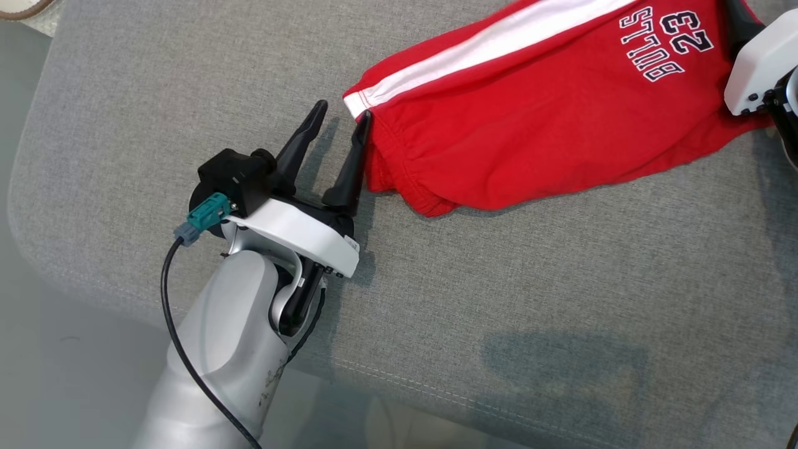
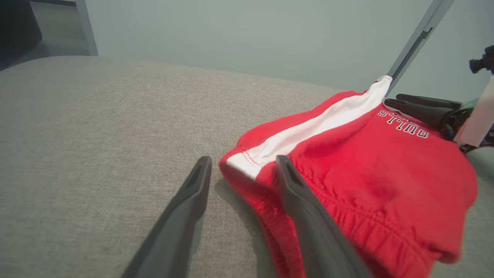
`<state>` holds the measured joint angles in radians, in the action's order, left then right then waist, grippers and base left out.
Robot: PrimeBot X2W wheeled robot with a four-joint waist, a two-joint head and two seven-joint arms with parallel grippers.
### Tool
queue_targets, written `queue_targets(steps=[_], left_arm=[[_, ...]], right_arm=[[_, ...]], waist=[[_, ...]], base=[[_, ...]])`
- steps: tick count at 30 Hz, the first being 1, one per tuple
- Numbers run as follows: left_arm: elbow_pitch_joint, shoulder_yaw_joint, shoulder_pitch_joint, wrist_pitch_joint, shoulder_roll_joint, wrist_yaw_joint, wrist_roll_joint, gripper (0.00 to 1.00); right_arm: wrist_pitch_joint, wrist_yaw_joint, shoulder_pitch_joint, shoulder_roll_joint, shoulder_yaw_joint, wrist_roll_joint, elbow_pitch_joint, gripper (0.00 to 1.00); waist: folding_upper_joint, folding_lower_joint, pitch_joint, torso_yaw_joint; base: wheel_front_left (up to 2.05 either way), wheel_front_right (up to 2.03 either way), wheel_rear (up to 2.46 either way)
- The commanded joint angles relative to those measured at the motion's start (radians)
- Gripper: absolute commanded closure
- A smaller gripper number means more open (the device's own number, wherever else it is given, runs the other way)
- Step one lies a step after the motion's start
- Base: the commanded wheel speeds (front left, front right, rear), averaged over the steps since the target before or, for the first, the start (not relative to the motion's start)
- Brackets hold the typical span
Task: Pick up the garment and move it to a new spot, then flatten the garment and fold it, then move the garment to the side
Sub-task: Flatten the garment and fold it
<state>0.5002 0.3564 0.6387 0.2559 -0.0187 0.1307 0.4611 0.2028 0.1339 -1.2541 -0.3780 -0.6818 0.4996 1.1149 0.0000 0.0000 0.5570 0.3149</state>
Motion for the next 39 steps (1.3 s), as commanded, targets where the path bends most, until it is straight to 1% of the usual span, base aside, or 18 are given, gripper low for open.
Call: queue_targets(steps=[1, 6, 13, 17, 20, 25, 30, 34, 36, 39], left_arm=[[-0.009, -0.018, 0.018, 0.006, -0.032, 0.0, 0.007, 0.0], [0.006, -0.017, 0.015, 0.006, -0.032, 0.0, 0.009, 0.0], [-0.001, -0.082, -0.044, 0.006, -0.032, 0.0, -0.023, 0.0], [0.017, -0.101, -0.09, 0.006, -0.032, 0.0, -0.035, 0.0], [0.037, -0.119, -0.122, 0.006, -0.032, 0.0, -0.038, 0.0], [0.069, -0.15, -0.169, 0.006, -0.032, 0.0, -0.047, 0.0], [0.088, -0.19, -0.204, 0.006, -0.032, 0.0, -0.061, 0.0], [0.087, -0.213, -0.24, 0.006, -0.032, 0.0, -0.086, 0.0], [0.079, -0.221, -0.26, 0.006, -0.032, -0.001, -0.127, 0.0], [0.075, -0.239, -0.285, 0.006, -0.032, -0.001, -0.133, 0.0]], right_arm=[[0.013, -0.003, 0.01, 0.011, -0.013, 0.017, -0.006, 0.0], [0.035, -0.003, 0.026, 0.005, -0.034, 0.054, -0.013, 0.0], [0.058, -0.003, 0.102, -0.007, -0.019, 0.103, -0.045, 0.0], [0.059, -0.003, 0.181, -0.018, 0.047, 0.096, -0.127, 0.0], [0.059, -0.003, 0.266, -0.014, 0.108, 0.066, -0.19, 0.0], [0.059, -0.003, 0.415, 0.022, 0.216, 0.004, -0.286, 0.0], [0.059, -0.003, 0.554, 0.075, 0.322, -0.061, -0.382, 0.0], [0.059, -0.003, 0.654, 0.113, 0.368, -0.102, -0.438, 0.0], [0.059, -0.003, 0.696, 0.127, 0.386, -0.115, -0.456, 0.0], [0.059, -0.003, 0.733, 0.142, 0.404, -0.122, -0.469, 0.0]], waist=[[0.0, 0.0, -0.006, -0.007], [0.0, 0.0, -0.033, -0.024], [0.0, 0.0, -0.105, -0.053], [0.0, 0.0, -0.158, -0.075], [0.0, 0.0, -0.195, -0.096], [0.0, 0.0, -0.248, -0.14], [0.0, 0.0, -0.291, -0.188], [0.0, 0.0, -0.327, -0.218], [0.0, 0.0, -0.345, -0.23], [0.0, 0.0, -0.362, -0.24]], base=[[0.0, 0.0, 0.0], [0.0, 0.0, 0.0], [0.0, 0.0, 0.0], [0.0, 0.0, 0.0], [0.0, 0.0, 0.0], [0.0, 0.0, 0.0], [0.0, 0.0, 0.0], [0.0, 0.0, 0.0], [0.0, 0.0, 0.0], [0.0, 0.0, 0.0]])
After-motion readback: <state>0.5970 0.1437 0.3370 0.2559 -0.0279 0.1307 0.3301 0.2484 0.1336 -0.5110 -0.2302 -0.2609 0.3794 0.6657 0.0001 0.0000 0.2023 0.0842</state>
